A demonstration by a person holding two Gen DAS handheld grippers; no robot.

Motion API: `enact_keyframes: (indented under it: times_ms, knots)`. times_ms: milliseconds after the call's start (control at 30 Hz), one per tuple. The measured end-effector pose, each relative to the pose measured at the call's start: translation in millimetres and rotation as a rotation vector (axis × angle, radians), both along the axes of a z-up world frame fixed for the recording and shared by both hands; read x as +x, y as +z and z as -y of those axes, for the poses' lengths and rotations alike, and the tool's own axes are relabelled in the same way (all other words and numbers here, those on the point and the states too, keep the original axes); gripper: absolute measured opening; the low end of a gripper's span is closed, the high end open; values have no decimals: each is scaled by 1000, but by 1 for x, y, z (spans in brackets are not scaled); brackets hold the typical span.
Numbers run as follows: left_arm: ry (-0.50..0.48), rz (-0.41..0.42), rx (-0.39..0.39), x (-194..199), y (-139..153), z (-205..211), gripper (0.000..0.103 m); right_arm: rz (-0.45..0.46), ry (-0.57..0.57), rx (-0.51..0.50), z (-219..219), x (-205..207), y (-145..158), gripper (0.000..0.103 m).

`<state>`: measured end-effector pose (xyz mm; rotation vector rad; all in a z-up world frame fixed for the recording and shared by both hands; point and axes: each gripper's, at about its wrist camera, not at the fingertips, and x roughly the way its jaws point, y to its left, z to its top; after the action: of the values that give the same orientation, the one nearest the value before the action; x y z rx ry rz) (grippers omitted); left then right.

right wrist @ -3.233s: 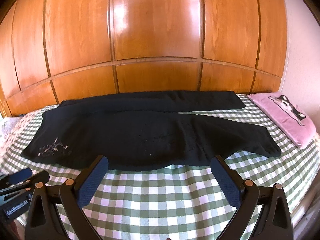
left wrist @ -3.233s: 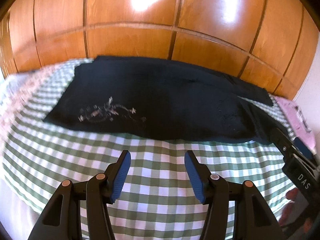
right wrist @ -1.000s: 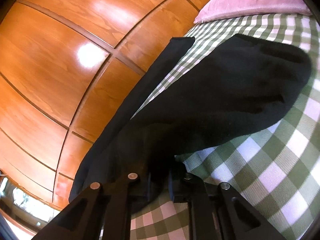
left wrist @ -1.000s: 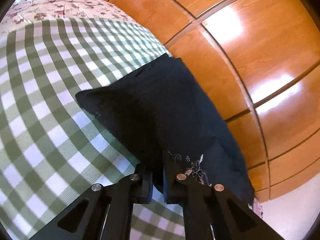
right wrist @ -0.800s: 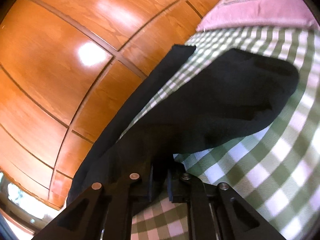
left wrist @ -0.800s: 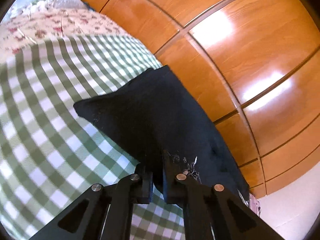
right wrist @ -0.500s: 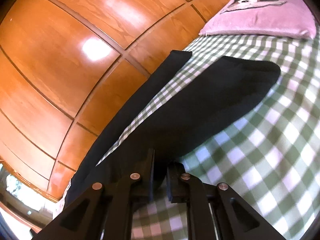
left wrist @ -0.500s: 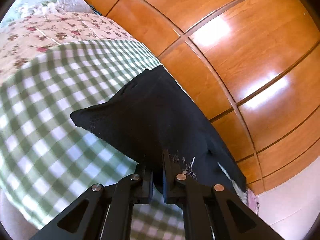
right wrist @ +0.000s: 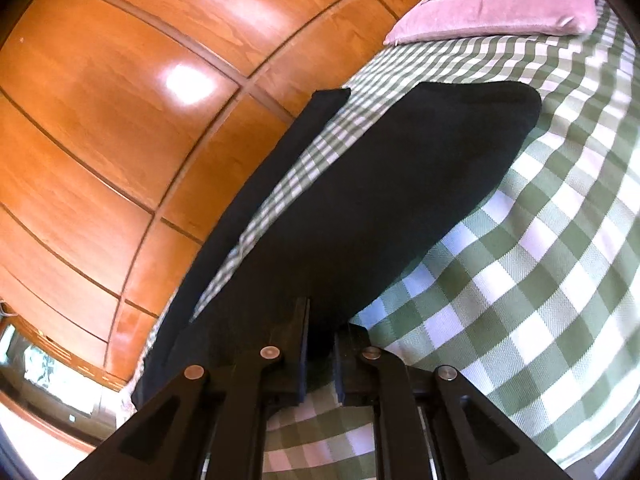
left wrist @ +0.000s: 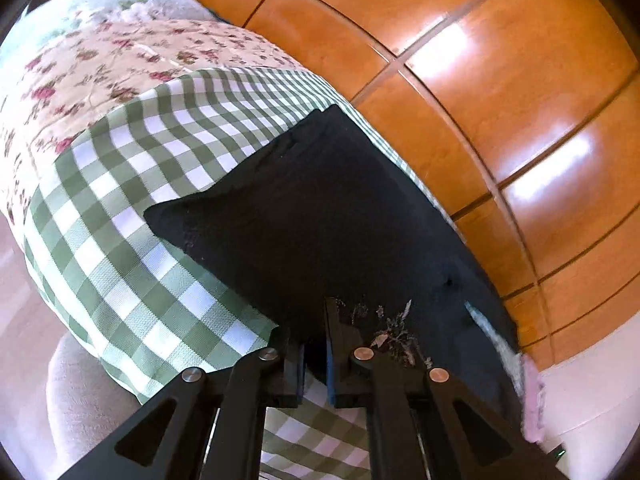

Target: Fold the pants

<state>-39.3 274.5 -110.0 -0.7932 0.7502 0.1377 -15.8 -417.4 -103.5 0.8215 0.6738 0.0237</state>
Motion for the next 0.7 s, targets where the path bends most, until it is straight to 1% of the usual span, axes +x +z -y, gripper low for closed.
enact_keyframes:
  times_ms: [33, 67, 100, 133, 200, 233, 267, 300, 333, 433, 533, 600, 633, 667, 700]
  knots:
    - [-8, -8, 20, 3, 0, 3, 10, -5, 0, 14, 2, 3, -2, 13]
    - [-9, -25, 36, 6, -1, 5, 11, -3, -10, 34, 6, 6, -3, 20]
    - [-8, -34, 34, 9, -3, 5, 14, -1, -37, 54, 12, 8, -3, 24]
    - [-4, -38, 23, 10, -6, 5, 15, 1, -57, 64, 16, 9, -4, 27]
    - [7, -37, 7, 5, -12, 3, 15, 15, -105, 96, 28, 12, -5, 27]
    - [16, -32, 5, 4, -13, 2, 9, 19, -117, 98, 32, 14, -5, 27]
    - [25, -32, 4, 2, -14, 1, 8, 10, -124, 89, 34, 16, -4, 25]
    - [28, -31, -3, 1, -14, 0, 7, -1, -126, 76, 35, 18, -4, 21]
    - [35, -27, -9, -2, -13, 0, 7, -7, -123, 56, 36, 19, -2, 14]
    - [54, -16, -15, -14, -6, -3, 7, -19, -98, -9, 32, 20, 6, 13]
    - [70, -1, -23, -27, 3, -8, 7, -8, -82, -43, 33, 6, 14, 12]
    - [66, -3, -17, -29, 4, -9, 7, -7, -78, -59, 33, -1, 17, 12]
    - [48, -17, 6, -28, 1, -8, 8, -16, -69, -81, 32, -3, 17, 12]
    - [40, -44, 30, -26, -2, -7, 12, -27, -60, -99, 33, -5, 14, 13]
    - [44, -62, 41, -26, -4, -6, 17, -58, -51, -121, 31, -4, 11, 13]
